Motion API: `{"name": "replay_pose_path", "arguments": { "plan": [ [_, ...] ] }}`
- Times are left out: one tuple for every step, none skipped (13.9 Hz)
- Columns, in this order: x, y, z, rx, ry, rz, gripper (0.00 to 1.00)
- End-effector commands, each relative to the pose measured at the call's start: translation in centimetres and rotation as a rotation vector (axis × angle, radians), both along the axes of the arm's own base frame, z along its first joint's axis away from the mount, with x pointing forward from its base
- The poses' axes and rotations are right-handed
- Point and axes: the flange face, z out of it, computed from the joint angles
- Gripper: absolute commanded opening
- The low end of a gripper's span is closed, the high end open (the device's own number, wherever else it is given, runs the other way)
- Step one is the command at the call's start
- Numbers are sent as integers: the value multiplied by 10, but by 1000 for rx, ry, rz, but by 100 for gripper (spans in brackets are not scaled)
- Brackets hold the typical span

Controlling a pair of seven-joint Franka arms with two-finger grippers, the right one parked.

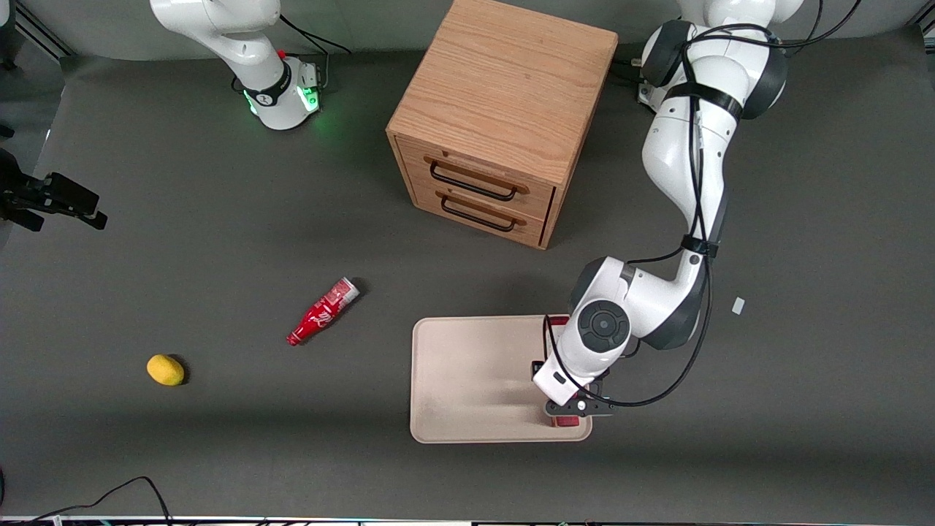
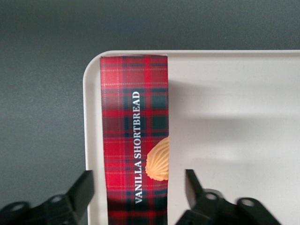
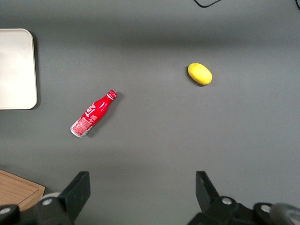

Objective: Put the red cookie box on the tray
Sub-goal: 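Lower the box onto the tray's corner and open the left gripper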

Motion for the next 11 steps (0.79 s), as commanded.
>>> {"name": "replay_pose_path", "arguments": {
  "plan": [
    [4,-2,2,5,-19,5,100],
    [4,-2,3,4,-21,6,100],
    [4,-2,3,4,-21,6,100],
    [4,-2,7,8,-12,6,100],
    [2,-1,16,17,4,6,100],
    [-5,-2,19,35,56,3,100],
    [-7,-1,40,46,76,4,100],
    [-9,1,62,54,98,7,100],
    [-9,7,84,61,115,12,100],
    [-8,18,108,40,149,18,100],
    [-9,29,131,16,178,-1,100]
  ]
}}
